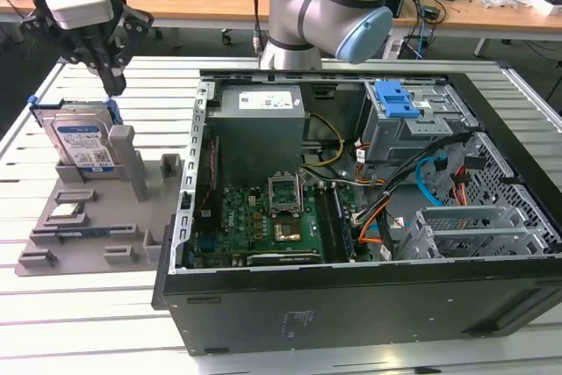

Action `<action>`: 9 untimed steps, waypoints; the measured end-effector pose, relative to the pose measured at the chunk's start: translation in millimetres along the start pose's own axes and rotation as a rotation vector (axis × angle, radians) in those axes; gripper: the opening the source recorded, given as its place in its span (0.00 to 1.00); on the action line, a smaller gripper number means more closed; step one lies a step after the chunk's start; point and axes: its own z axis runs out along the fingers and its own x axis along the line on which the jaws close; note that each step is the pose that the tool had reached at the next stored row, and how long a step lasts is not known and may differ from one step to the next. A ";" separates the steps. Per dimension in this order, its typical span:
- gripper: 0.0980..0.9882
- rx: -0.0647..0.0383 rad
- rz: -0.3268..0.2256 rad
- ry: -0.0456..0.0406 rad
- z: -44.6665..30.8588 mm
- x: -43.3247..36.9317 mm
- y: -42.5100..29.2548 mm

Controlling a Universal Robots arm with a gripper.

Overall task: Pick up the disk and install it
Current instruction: 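Reach for the disk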

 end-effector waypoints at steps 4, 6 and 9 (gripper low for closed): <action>0.01 0.000 0.000 0.0000 -0.2 6.5 -0.5; 0.01 0.000 0.000 0.0000 -0.3 9.5 -0.7; 0.01 0.000 0.000 0.0000 -0.4 14.2 -1.0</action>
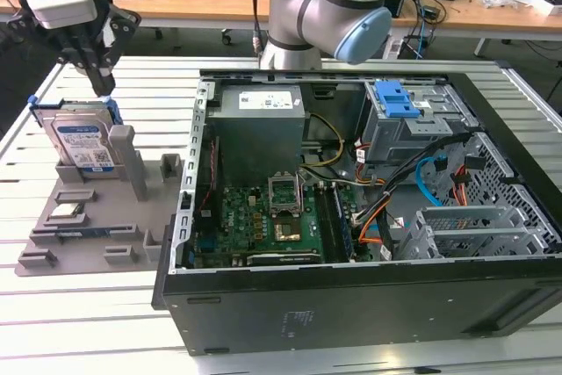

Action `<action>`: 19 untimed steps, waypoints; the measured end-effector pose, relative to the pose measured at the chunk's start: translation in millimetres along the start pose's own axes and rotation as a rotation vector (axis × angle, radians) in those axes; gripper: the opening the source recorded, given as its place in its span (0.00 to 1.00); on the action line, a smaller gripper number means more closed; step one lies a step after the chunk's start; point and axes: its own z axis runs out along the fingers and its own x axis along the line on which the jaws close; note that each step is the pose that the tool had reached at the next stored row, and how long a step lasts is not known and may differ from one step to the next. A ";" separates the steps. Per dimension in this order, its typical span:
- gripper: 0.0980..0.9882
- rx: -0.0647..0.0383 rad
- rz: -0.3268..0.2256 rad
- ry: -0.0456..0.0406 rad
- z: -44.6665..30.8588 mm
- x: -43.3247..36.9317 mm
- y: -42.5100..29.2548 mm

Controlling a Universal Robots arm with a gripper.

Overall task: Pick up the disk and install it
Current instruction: 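Reach for the disk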

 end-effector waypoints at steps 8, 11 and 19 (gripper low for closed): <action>0.01 0.000 0.000 0.0000 -0.3 12.9 -1.0; 0.01 0.000 0.000 0.0000 -0.4 15.9 -1.2; 0.01 0.000 0.000 0.0000 -0.8 28.9 -2.2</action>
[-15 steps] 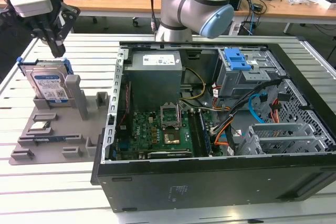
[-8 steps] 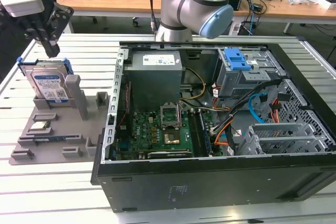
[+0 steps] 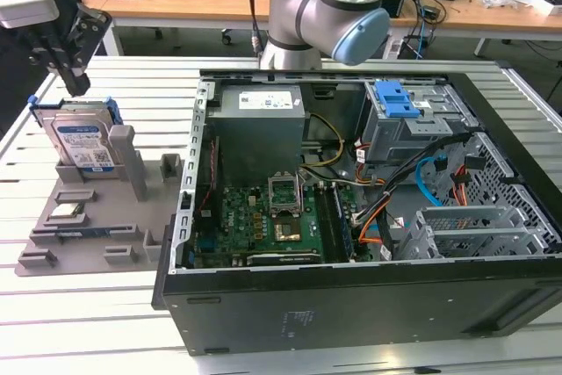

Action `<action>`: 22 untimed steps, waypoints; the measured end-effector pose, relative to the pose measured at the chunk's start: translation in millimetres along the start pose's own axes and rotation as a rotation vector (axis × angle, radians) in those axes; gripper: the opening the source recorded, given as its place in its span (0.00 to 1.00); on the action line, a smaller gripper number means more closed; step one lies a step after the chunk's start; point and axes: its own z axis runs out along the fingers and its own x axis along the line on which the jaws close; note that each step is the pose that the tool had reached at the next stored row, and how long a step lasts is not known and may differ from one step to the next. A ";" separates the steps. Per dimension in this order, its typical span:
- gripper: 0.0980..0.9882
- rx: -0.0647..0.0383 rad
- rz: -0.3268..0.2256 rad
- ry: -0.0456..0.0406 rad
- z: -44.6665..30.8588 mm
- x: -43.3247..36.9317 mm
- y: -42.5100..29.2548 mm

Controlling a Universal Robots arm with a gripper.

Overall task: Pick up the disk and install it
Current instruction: 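Reach for the disk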

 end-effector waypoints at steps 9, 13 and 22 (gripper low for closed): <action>0.01 0.000 0.000 0.0000 -0.6 22.8 -1.7; 0.01 0.000 0.000 0.0000 -0.9 32.7 -2.4; 0.01 0.000 0.000 0.0000 -1.4 51.5 -3.8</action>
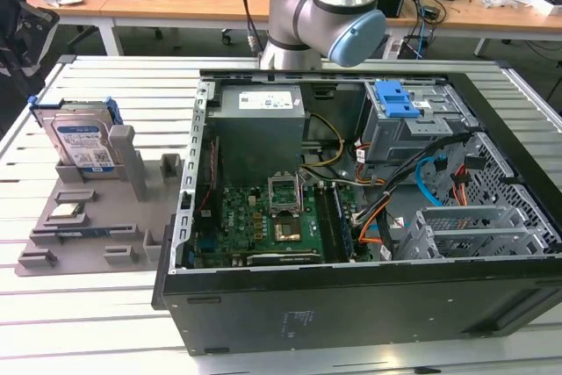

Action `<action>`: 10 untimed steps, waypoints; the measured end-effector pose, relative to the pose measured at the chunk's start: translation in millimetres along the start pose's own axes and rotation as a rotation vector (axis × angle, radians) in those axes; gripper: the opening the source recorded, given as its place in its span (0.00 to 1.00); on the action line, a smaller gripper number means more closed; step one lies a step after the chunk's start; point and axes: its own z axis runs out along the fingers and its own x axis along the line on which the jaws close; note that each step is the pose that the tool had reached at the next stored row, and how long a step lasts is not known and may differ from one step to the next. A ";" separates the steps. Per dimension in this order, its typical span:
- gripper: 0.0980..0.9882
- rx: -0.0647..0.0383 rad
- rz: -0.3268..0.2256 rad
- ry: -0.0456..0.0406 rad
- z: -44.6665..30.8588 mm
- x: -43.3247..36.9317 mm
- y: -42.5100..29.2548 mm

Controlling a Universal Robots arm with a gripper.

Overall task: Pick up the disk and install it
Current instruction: 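Reach for the disk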

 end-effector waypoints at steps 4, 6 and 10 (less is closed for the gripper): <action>0.01 0.000 0.000 0.0000 -0.2 8.5 -0.7; 0.01 0.000 0.000 0.0000 -0.3 11.6 -0.9; 0.01 0.000 0.000 0.0000 -0.5 18.8 -1.4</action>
